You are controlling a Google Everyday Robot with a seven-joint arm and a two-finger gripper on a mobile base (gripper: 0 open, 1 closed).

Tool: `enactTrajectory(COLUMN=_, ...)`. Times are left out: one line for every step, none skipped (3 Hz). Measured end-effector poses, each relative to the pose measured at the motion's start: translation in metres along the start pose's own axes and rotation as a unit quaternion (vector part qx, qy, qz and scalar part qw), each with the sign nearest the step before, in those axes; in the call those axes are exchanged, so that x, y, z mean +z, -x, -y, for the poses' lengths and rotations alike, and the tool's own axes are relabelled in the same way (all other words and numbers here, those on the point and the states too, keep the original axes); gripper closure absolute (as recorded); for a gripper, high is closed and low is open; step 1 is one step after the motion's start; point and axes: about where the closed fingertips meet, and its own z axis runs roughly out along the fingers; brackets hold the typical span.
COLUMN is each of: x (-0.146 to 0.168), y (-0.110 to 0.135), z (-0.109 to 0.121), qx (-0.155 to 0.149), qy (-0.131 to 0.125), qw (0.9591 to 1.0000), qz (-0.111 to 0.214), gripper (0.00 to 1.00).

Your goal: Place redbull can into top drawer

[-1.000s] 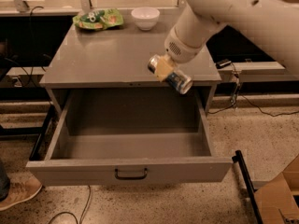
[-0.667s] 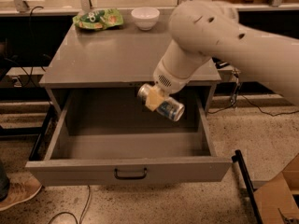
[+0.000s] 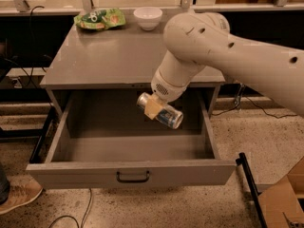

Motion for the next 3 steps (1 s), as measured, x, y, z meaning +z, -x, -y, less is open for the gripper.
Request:
enactTrajectory(x=0.043, y=-0.002, z=-0.007, qx=-0.008, qy=0.007, qw=0.9999, qz=-0.007, gripper=1.0)
enactTrajectory(x=0.081, y=0.0, z=-0.009, qx=-0.012, qy=0.004, qw=0.9999, qz=0.006, gripper=1.0)
enactTrajectory(x=0.104, y=0.016, z=-0.014, qx=-0.025, qy=0.011, qw=0.999, qz=0.034, gripper=0.84)
